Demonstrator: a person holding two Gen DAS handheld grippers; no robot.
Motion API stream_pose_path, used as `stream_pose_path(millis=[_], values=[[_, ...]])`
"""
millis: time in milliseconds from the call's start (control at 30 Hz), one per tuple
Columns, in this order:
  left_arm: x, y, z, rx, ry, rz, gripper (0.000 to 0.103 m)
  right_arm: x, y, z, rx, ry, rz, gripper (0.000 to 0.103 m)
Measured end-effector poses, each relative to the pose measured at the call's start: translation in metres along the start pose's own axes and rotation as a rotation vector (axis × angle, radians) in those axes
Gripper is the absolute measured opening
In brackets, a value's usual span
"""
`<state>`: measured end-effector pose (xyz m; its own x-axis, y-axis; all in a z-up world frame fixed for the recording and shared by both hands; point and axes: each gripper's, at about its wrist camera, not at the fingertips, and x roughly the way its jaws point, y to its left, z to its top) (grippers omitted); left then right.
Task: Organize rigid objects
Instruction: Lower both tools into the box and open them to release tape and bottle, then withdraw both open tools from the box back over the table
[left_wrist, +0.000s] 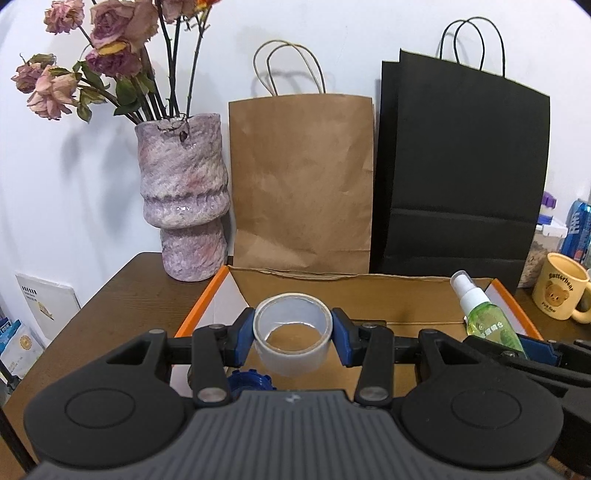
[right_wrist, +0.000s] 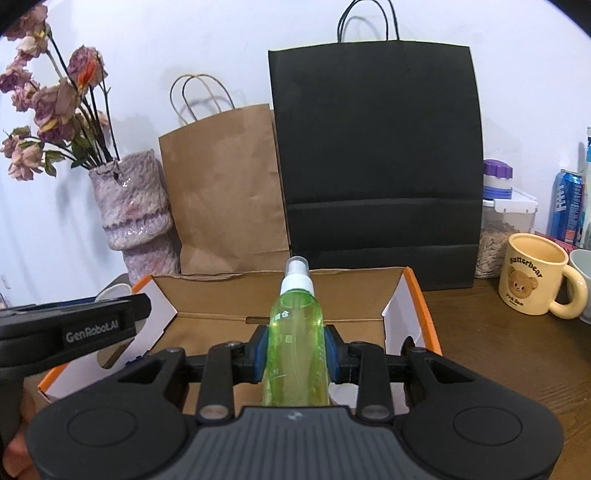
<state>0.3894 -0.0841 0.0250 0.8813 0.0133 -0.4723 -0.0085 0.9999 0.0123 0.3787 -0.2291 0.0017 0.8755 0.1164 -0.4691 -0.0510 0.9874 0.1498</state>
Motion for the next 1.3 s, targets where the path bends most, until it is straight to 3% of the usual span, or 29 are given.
stream_pose_path(millis=[433,467,500,533,567,600,633,667,1300], values=[[0.018,0.001,-0.007,0.021,0.058,0.046,0.046,0.013,-0.003,-0.007,-0.025,0.049,-0.007,0.031],[0.019,0.002,-0.007,0.018,0.064,0.050,0.052,0.013,-0.004,-0.007,-0.019,0.055,-0.012,0.031],[0.019,0.003,-0.007,0.010,0.066,0.048,0.065,0.013,-0.005,-0.007,-0.020,0.052,-0.020,0.032],[0.018,0.005,-0.006,0.001,0.062,0.046,0.075,0.011,-0.006,-0.006,-0.023,0.046,-0.031,0.044],[0.017,0.007,-0.005,-0.010,0.056,0.051,0.093,0.010,-0.007,-0.005,-0.023,0.038,-0.039,0.066],[0.017,0.008,-0.004,-0.015,0.050,0.059,0.103,0.007,-0.009,-0.004,-0.023,0.022,-0.049,0.077],[0.015,0.010,-0.003,-0.019,0.040,0.066,0.103,0.005,-0.009,-0.003,-0.026,0.002,-0.058,0.095],[0.015,0.011,-0.002,-0.021,0.037,0.073,0.103,0.003,-0.010,-0.001,-0.030,-0.013,-0.064,0.102],[0.012,0.007,-0.003,-0.001,0.046,0.076,0.103,0.000,-0.003,-0.001,-0.076,0.004,-0.064,0.103]])
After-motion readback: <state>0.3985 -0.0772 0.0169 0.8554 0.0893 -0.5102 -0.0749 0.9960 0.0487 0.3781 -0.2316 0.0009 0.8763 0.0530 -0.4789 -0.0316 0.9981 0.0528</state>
